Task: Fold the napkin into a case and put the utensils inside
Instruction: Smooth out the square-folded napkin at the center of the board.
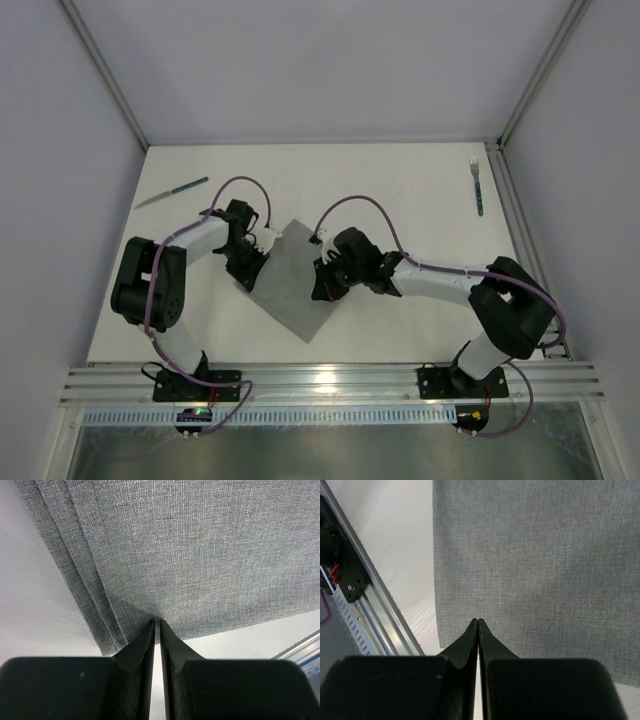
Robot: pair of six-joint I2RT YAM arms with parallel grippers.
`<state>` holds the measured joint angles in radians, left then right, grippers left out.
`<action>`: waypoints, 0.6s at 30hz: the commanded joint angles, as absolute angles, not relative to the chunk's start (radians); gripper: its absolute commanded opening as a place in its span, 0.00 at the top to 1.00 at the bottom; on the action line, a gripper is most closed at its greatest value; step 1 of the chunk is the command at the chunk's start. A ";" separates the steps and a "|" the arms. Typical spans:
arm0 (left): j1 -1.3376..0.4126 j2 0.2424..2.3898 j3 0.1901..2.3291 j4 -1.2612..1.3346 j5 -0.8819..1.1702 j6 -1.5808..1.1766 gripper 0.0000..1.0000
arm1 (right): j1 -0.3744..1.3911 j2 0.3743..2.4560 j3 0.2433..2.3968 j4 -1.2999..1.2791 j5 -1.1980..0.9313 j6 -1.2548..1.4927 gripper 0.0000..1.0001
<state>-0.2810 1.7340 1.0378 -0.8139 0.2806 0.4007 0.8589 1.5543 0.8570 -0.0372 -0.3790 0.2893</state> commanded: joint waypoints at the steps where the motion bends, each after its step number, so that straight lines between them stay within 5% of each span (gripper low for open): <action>1: -0.275 1.746 1.003 -0.750 0.232 0.442 0.89 | 0.847 1.618 0.827 0.049 -0.431 0.370 0.97; 18: -0.275 1.738 0.957 -0.712 0.193 0.448 0.89 | 0.431 1.683 0.624 0.201 -0.442 0.598 0.97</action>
<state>-0.2810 1.7081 1.0088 -0.7837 0.2779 0.4023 0.5014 1.6947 0.6712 0.2050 -0.4896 0.5873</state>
